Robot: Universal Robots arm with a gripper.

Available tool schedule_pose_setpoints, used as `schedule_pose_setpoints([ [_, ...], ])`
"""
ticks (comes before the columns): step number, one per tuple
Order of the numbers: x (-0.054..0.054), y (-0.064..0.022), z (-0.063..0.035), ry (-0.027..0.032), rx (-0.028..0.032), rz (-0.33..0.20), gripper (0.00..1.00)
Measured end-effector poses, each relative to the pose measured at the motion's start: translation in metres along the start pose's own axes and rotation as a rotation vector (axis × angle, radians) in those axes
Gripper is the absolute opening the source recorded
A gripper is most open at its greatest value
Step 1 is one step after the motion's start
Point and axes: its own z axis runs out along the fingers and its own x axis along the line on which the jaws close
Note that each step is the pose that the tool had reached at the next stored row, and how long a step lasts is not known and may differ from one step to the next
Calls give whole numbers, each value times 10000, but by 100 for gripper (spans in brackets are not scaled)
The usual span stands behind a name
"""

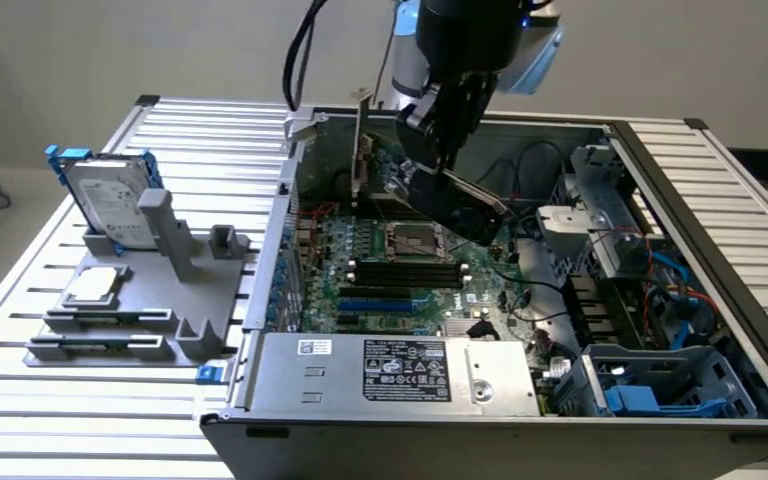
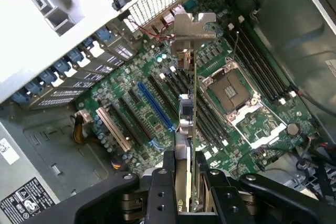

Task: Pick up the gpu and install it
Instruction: 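Insert the gpu into the slot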

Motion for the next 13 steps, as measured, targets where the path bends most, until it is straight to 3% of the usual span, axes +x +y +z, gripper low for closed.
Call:
schedule_pose_setpoints([
  [13, -2, -4, 104, 62, 20, -2371, 26],
])
